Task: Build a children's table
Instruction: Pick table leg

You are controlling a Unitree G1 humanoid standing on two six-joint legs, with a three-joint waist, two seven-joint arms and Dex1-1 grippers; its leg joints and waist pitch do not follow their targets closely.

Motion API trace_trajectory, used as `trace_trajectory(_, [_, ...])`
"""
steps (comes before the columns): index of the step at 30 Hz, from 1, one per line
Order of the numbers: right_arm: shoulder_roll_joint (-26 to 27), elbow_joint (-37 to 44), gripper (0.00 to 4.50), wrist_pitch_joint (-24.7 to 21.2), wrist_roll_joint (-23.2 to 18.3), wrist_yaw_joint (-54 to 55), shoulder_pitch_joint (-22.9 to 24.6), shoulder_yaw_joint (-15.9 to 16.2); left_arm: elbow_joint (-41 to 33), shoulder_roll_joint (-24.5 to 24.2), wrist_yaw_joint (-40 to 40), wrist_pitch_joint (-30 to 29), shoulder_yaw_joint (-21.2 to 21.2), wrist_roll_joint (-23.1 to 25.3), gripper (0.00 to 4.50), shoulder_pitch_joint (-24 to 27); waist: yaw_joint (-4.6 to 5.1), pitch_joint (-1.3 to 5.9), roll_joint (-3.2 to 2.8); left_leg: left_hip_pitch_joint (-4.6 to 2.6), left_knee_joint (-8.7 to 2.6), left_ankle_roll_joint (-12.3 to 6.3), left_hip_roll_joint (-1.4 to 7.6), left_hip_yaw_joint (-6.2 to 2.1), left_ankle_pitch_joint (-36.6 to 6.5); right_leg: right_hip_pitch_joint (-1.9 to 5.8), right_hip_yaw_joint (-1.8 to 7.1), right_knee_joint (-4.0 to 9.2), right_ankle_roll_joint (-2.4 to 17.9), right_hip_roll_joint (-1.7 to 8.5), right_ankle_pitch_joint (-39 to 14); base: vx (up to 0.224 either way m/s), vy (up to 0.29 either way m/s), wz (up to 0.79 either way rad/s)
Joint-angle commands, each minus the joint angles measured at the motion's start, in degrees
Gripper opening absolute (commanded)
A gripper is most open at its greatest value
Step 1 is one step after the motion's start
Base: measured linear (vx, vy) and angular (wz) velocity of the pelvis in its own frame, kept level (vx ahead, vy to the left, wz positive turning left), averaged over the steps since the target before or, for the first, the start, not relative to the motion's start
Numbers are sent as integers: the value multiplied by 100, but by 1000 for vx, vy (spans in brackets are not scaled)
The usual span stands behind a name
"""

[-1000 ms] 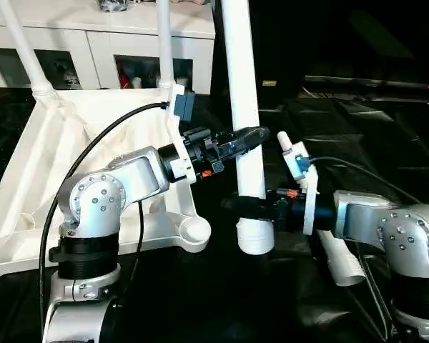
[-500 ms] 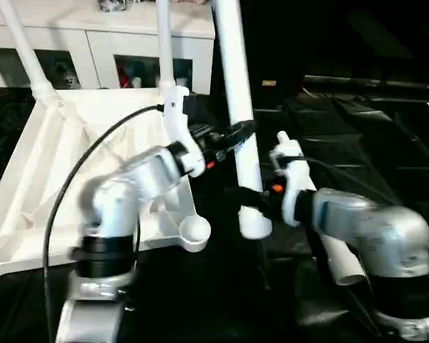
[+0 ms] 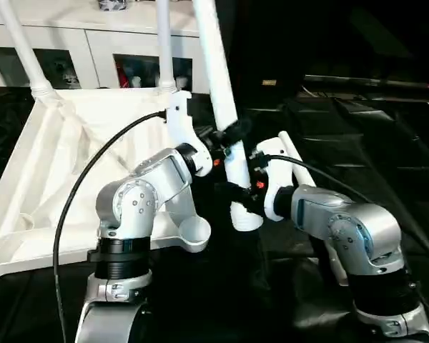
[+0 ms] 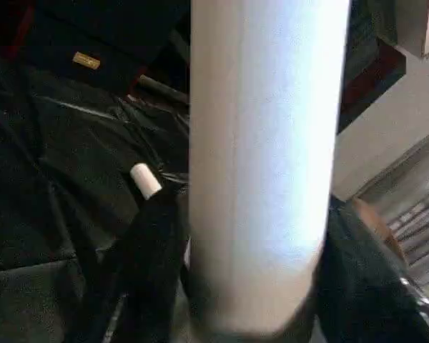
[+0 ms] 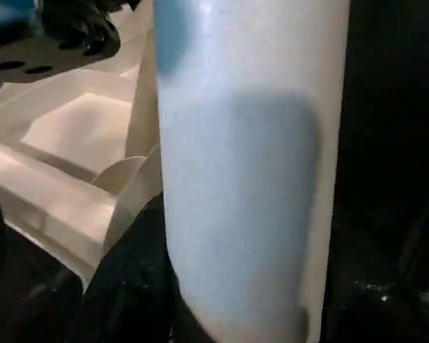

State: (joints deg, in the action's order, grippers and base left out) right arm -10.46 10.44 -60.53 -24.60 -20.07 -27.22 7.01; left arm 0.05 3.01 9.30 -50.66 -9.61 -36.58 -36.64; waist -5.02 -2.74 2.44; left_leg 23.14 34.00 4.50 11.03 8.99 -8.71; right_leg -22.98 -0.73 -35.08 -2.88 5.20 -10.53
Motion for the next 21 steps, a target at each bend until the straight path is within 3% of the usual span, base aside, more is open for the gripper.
trace_trajectory(1, [-32,13,195,300,12,-63,-172,-88,39,-19,-21,61,-79,-3,214,-65,11,386,0,-146,-416,435,56,49,-1235,216,55,403,548,97,-953,0,0,0])
trace_trajectory(3, [126,-78,251,239,-216,-71,-181,-362,-8,-79,93,36,-25,-10,212,-55,18,384,3,-143,-415,416,52,50,-1262,212,57,408,543,95,-997,0,0,0])
trace_trajectory(5, [41,-76,271,65,-467,-306,-162,-532,-65,-129,180,3,2,-76,196,-56,17,389,9,-147,-416,373,57,47,-1261,211,54,393,566,93,-958,0,0,0])
trace_trajectory(8, [-196,-5,307,-3,-596,-633,-106,-564,-114,-197,297,-42,38,-134,187,-62,-1,393,26,-150,-405,338,63,54,-1107,223,53,377,579,86,-734,0,0,0])
trace_trajectory(14, [-925,67,325,-445,-1300,-1597,-158,-908,-328,-438,858,-335,192,-443,184,-91,-39,393,48,-148,-385,234,65,66,-937,246,52,357,714,96,-596,0,0,0])
trace_trajectory(21, [-1353,11,325,-604,-1532,-2198,-231,-709,-642,-675,1494,-583,428,-798,184,-84,-39,381,84,-151,-380,201,66,79,-1003,243,47,367,913,111,-925,0,0,0])
